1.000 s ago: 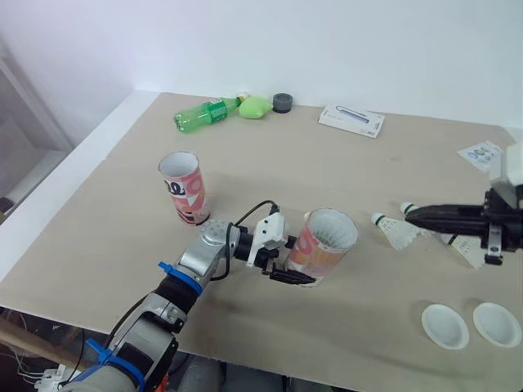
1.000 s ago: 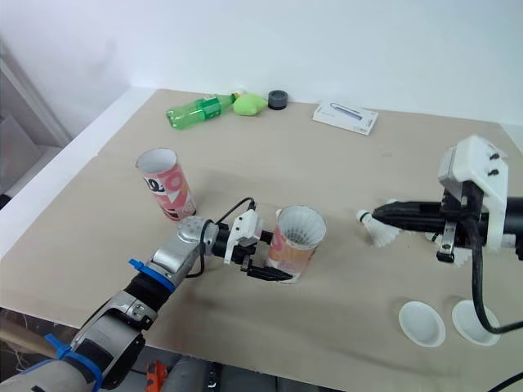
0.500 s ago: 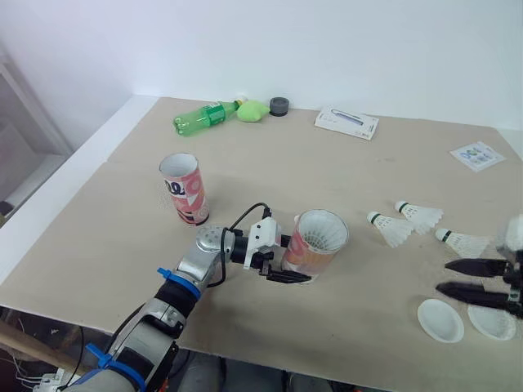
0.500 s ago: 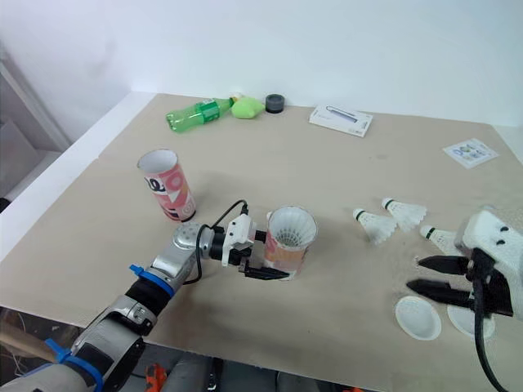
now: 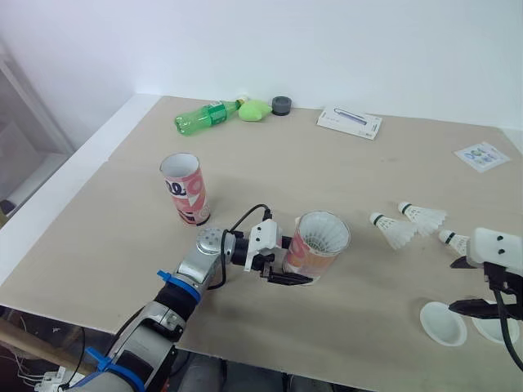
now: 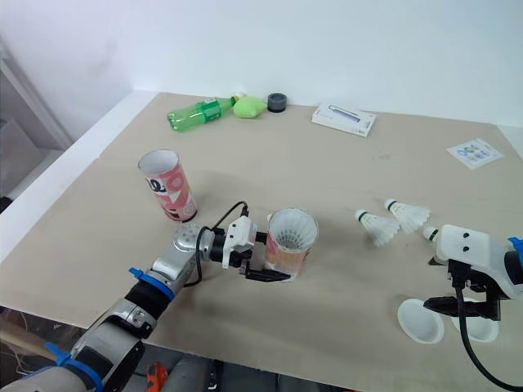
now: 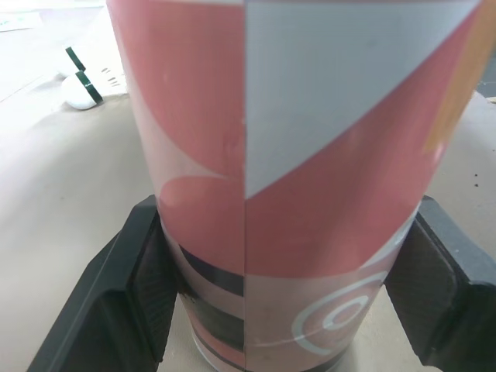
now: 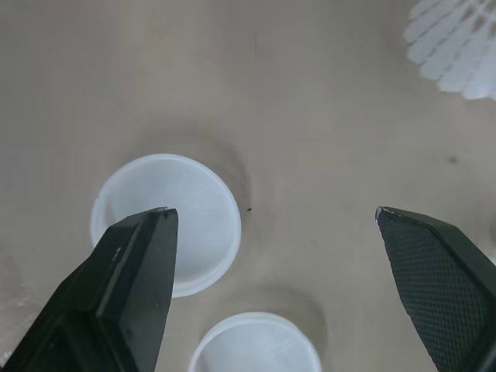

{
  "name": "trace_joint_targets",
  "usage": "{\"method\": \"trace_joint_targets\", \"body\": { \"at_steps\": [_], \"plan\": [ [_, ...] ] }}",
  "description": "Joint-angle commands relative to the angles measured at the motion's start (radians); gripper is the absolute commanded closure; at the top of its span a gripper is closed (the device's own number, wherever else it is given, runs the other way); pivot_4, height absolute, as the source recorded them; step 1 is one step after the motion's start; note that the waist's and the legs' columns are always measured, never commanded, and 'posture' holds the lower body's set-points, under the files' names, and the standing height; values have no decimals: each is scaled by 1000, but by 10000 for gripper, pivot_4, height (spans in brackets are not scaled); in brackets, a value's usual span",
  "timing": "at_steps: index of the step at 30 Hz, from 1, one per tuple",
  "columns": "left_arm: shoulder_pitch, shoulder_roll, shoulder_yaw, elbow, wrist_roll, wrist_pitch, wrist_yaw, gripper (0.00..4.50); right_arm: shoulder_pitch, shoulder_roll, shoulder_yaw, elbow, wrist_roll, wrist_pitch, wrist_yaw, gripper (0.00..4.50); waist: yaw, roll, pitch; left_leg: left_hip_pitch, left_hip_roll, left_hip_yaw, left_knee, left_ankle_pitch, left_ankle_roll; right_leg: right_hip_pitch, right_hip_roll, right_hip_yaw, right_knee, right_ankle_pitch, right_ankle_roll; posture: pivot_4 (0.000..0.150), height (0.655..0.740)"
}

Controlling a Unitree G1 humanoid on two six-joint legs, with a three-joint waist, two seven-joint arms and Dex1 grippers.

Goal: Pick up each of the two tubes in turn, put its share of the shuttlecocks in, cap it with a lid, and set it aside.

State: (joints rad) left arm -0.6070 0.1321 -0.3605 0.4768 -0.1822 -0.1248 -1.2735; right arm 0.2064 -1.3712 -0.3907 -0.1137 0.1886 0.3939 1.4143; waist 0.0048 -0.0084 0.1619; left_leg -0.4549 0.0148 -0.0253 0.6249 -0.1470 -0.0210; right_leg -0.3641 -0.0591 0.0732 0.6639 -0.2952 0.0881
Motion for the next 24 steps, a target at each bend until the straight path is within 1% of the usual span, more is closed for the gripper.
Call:
{"method": "trace_joint_targets", "body": {
  "at_steps": [1,6,15,22,24],
  "plan": [
    [30,20,-39,-15,47,29,3,11909,-52,-13,58,46,-1,-28,17,1207,0,0,0,0,0,0,-1,0,0,0,0,1,0,0,0,1500,7294],
    [41,33,-39,-42,53,39,14,11909,-121,-5,111,56,42,5,37,1207,-1,2,0,0,-1,-2,-3,0,0,0,1,1,0,-1,-1,1500,7294],
    [52,50,-42,-59,50,52,28,11909,-123,18,206,109,-30,-81,-18,1207,-1,3,-1,1,0,-2,-3,1,-2,0,1,0,0,-1,-1,1500,7294],
    [56,65,-44,-62,53,47,29,11909,-154,56,263,150,-52,-93,-49,1207,-7,3,-1,2,1,-2,-4,2,-3,1,2,0,0,-1,-1,1500,7294],
    [52,67,-43,-61,51,45,30,11909,-149,56,265,154,-47,-95,-45,6184,-7,2,-1,4,1,-2,-4,2,-4,2,2,0,0,-1,0,1500,7294]
  ]
}}
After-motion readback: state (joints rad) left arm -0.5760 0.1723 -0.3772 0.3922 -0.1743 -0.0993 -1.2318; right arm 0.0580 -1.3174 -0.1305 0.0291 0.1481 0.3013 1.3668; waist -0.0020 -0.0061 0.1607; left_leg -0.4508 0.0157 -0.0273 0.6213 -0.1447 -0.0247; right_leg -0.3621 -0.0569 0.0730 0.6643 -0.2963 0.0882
